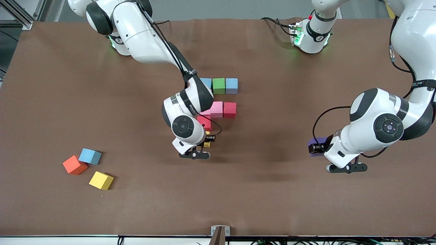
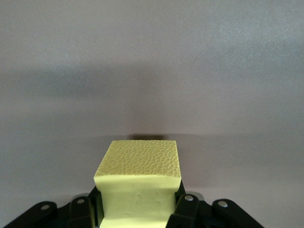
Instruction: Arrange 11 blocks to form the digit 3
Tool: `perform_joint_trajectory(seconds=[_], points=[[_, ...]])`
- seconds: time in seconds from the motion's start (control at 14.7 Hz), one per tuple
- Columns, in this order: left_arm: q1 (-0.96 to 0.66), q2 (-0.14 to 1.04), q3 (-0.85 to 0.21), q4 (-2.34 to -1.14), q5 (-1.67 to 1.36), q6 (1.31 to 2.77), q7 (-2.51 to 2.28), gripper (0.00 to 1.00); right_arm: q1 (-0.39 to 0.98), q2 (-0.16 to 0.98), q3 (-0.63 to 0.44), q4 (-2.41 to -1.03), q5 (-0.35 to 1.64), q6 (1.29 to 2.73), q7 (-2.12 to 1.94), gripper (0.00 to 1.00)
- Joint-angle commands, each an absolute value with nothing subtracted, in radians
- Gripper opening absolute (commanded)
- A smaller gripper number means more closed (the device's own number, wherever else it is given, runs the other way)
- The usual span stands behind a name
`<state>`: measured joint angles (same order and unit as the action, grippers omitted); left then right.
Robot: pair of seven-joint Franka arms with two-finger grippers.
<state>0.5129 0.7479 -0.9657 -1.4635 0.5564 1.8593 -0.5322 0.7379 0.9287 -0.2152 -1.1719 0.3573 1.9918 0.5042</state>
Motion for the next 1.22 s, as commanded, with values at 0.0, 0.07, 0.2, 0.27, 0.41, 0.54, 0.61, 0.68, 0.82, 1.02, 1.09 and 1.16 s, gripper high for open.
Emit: perform_joint_trajectory(seconds=[0.0,0.07,0.2,0.27,0.41,0.54,0.61,0.68,0.82,1.02,1.09,1.16], points=[[0.515,0.736,-0.969,-1.463,0.548,1.833,-0.540,0.34,0.742,0.945,-0.219,-1.154,0.359,1.988,0.495,0.20],[0.515,0.733,-0.969,-1.463,0.548,1.832,-0.540,0.34,0.742,0.948,-0.219,-1.154,0.359,1.990,0.495,0.20],[0.514,0.733,-0.969,-1.462,0.546,1.827,-0.541,0.34,0.744,0.951,-0.219,-1.155,0.359,1.991,0.494,0.20],[0.512,0.739,-0.969,-1.462,0.548,1.827,-0.540,0.34,0.747,0.951,-0.219,-1.155,0.359,1.991,0.494,0.20],[0.508,0.742,-0.969,-1.462,0.548,1.829,-0.548,0.34,0.749,0.956,-0.219,-1.155,0.359,1.993,0.495,0.20],[0.502,0.741,-0.969,-1.462,0.548,1.829,-0.549,0.34,0.750,0.956,-0.218,-1.155,0.360,1.994,0.495,0.20],[0.502,0.739,-0.969,-1.465,0.546,1.827,-0.549,0.34,0.750,0.956,-0.218,-1.155,0.362,1.994,0.494,0.20],[0.502,0.738,-0.969,-1.468,0.531,1.824,-0.557,0.34,0.750,0.956,-0.218,-1.155,0.362,1.996,0.495,0.20],[0.508,0.739,-0.968,-1.466,0.499,1.812,-0.574,0.34,0.750,0.956,-0.218,-1.155,0.364,1.996,0.494,0.20],[0.509,0.741,-0.965,-1.470,0.495,1.793,-0.622,0.34,0.756,0.956,-0.218,-1.155,0.364,1.996,0.494,0.20],[0.508,0.741,-0.965,-1.476,0.497,1.792,-0.659,0.34,0.756,0.956,-0.218,-1.157,0.364,1.994,0.491,0.20],[0.505,0.741,-0.965,-1.477,0.497,1.792,-0.684,0.34,0.756,0.956,-0.218,-1.157,0.364,1.994,0.480,0.20]])
